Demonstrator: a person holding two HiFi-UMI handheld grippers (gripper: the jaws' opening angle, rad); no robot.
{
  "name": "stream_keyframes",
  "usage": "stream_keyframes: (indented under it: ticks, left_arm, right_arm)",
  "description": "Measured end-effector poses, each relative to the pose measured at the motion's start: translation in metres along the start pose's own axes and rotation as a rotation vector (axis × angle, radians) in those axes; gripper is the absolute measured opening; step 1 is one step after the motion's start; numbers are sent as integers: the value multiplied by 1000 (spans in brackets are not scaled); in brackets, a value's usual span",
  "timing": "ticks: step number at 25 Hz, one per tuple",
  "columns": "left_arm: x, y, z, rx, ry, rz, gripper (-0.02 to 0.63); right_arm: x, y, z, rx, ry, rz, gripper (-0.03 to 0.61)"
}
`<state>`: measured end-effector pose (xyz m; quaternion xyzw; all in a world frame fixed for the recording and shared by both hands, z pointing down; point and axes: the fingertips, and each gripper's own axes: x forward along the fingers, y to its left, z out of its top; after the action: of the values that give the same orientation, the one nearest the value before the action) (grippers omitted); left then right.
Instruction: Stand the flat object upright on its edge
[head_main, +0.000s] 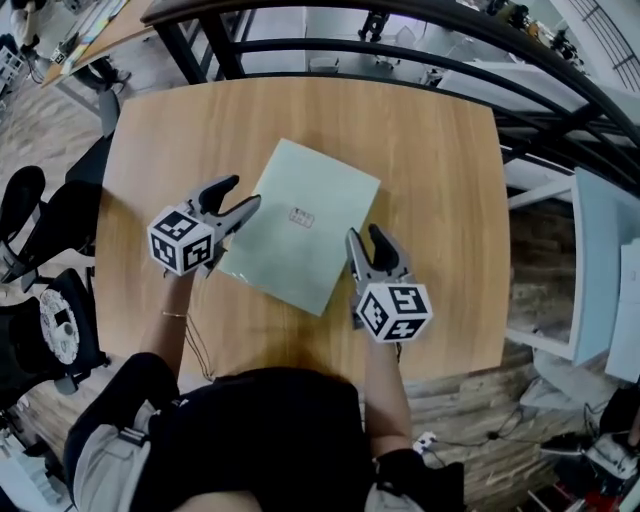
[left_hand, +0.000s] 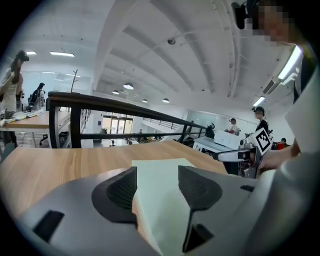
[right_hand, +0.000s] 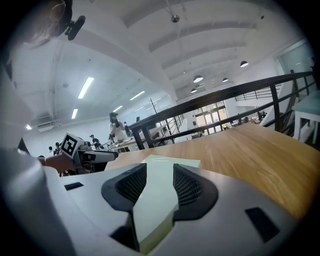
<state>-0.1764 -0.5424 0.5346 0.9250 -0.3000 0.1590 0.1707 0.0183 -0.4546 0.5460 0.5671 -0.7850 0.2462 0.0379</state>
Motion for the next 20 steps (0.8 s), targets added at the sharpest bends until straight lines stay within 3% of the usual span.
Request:
stream_keyframes:
  ticks: [4, 9, 20]
  left_arm:
    - [21, 13, -18, -30, 70, -31, 267]
    - [38, 23, -38, -96, 114, -69, 279]
    - [55, 36, -63, -158, 190, -94, 281]
  right_arm:
    - [15, -13, -8, 23, 23, -19, 166]
    - [32, -25, -22, 75, 63, -39, 204]
    - [57, -41, -55, 104, 173, -67, 241]
